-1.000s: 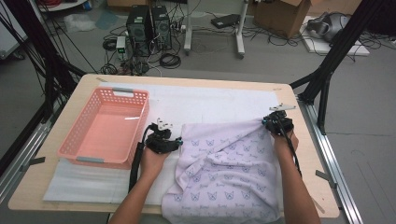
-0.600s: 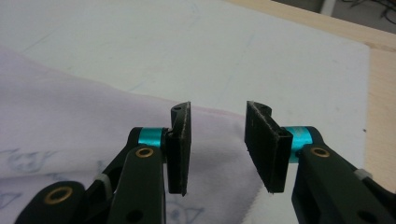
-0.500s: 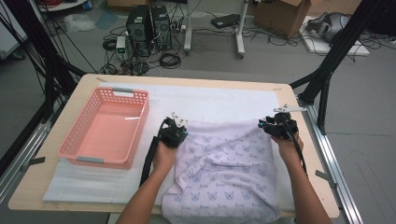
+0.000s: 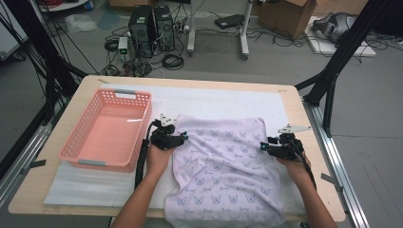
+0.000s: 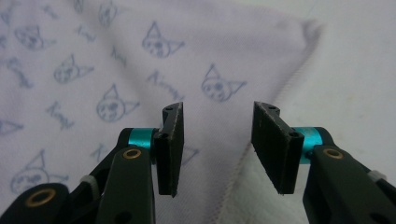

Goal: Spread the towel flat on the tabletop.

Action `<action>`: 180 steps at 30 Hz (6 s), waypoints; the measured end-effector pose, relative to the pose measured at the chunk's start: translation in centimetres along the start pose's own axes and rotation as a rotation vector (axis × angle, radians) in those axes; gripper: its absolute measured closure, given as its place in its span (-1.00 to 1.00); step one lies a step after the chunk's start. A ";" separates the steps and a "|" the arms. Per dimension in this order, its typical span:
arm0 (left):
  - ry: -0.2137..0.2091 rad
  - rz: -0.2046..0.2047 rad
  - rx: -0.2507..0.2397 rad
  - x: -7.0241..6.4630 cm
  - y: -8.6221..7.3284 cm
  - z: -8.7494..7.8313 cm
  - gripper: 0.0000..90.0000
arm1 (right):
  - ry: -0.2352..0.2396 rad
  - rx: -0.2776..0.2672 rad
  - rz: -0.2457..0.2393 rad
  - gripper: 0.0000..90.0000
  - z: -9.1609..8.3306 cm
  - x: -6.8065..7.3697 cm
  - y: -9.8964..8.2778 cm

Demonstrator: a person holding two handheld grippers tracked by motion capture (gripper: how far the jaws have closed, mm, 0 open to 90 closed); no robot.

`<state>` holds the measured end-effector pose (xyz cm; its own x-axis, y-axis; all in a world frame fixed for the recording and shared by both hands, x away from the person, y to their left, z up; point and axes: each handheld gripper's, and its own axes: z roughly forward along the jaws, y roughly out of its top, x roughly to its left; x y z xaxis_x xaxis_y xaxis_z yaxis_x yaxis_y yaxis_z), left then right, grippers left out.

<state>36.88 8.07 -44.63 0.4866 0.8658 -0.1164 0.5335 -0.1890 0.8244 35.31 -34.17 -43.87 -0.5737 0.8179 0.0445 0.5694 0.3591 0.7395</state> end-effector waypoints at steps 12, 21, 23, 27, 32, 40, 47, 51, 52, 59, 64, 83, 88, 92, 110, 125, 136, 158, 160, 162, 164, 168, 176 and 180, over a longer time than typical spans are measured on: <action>-0.128 0.025 0.068 -1.4 -1.1 -1.4 0.02 | -0.292 -0.037 0.037 0.94 1.8 -2.2 0.3; -0.125 0.197 0.098 -4.7 -1.7 -1.1 0.36 | -0.250 -0.092 0.115 0.44 -0.4 -2.4 0.2; -0.134 0.173 0.097 -4.5 -1.6 -0.9 0.79 | -0.240 -0.098 0.110 0.44 -0.9 -2.3 0.1; -0.014 0.132 0.064 -2.8 -0.6 -0.4 0.86 | -0.178 -0.111 0.102 0.43 -1.6 -1.8 -0.2; 0.059 -0.010 0.023 0.4 0.1 0.2 0.84 | -0.103 -0.107 0.061 0.38 -2.3 -0.3 -0.6; -0.029 -0.006 0.035 -0.4 -0.4 -1.3 0.05 | -0.045 -0.071 0.029 0.28 -2.9 1.6 -2.5; -0.084 -0.003 0.058 -1.2 -2.2 -3.3 -0.03 | -0.117 0.007 -0.029 0.95 -2.2 1.9 -2.9; -0.119 -0.010 0.047 -1.8 -3.6 -4.6 -0.03 | -0.164 -0.027 0.044 0.91 -2.0 1.1 -3.1; -0.122 -0.001 0.050 -1.9 -4.0 -4.9 -0.03 | -0.173 -0.029 0.045 0.79 -2.1 1.1 -3.2; -0.152 -0.036 0.048 -2.0 -5.8 -7.0 -0.03 | -0.102 -0.079 0.096 0.26 -4.1 1.3 -4.7; -0.159 -0.063 0.043 -2.4 -7.0 -8.7 -0.01 | -0.089 -0.072 0.088 0.19 -5.7 2.4 -6.3; -0.117 0.013 0.026 -5.0 -10.2 -12.1 0.95 | -0.034 -0.027 0.058 0.91 -8.8 5.6 -9.7; -0.124 -0.016 0.031 -4.9 -11.3 -13.9 0.95 | -0.006 -0.028 0.082 0.93 -10.1 5.9 -10.8; -0.142 -0.010 0.045 -5.3 -12.1 -15.2 0.95 | 0.017 -0.019 0.065 0.93 -11.4 6.7 -11.8; -0.116 0.013 0.000 -4.8 -10.1 -11.7 0.40 | -0.046 -0.060 0.092 0.46 -11.1 7.3 -11.1; -0.098 -0.019 -0.003 -4.6 -11.2 -13.9 0.11 | -0.049 0.000 0.065 0.96 -9.8 8.1 -10.4; -0.151 -0.046 -0.069 -3.5 -9.2 -12.3 0.00 | -0.106 0.005 0.066 0.22 -12.1 7.4 -11.0; -0.177 -0.031 -0.101 -1.9 -7.2 -9.7 -0.07 | -0.133 -0.048 0.140 0.70 -3.9 2.2 -5.2; -0.183 -0.035 -0.114 -1.7 -7.1 -9.6 -0.09 | -0.190 -0.030 0.128 0.77 -4.0 2.2 -5.0; -0.185 -0.041 -0.121 -1.6 -7.1 -9.6 -0.11 | -0.233 -0.023 0.120 0.71 -4.2 2.2 -5.1; -0.188 -0.037 -0.129 -1.6 -7.0 -9.6 -0.12 | -0.235 -0.044 0.130 0.47 -4.4 2.1 -5.4; -0.195 -0.030 -0.158 -1.6 -6.9 -9.8 -0.18 | -0.156 -0.103 0.129 0.29 -5.8 1.9 -6.1; -0.180 -0.021 -0.195 -1.7 -6.6 -10.0 -0.41 | -0.061 -0.208 0.114 -0.12 -8.1 2.3 -6.5; -0.183 -0.015 -0.190 -1.8 -6.5 -9.9 -0.50 | -0.060 -0.203 0.080 -0.22 -7.6 2.6 -6.3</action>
<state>25.71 12.37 -44.31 0.6059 0.7663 -0.2137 0.4107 -0.0712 0.9090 25.70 -37.74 -43.33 -0.4920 0.8675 0.0725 0.4780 0.1996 0.8554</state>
